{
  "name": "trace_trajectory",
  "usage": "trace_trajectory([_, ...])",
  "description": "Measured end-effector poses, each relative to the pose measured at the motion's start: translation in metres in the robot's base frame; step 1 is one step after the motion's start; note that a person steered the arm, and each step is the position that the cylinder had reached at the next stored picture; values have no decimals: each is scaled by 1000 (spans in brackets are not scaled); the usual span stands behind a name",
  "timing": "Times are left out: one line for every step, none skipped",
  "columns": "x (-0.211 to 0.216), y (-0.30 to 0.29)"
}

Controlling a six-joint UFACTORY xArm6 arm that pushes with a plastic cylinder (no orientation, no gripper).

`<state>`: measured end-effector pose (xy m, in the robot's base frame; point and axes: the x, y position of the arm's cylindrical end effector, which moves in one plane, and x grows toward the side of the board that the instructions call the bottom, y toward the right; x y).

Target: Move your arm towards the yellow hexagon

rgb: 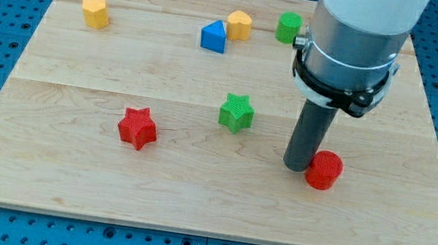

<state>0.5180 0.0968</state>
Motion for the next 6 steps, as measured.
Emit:
trace_trajectory([11,0])
trace_trajectory([22,0])
trace_trajectory([22,0])
trace_trajectory([22,-4])
trace_trajectory([22,-11])
trace_trajectory([22,-18])
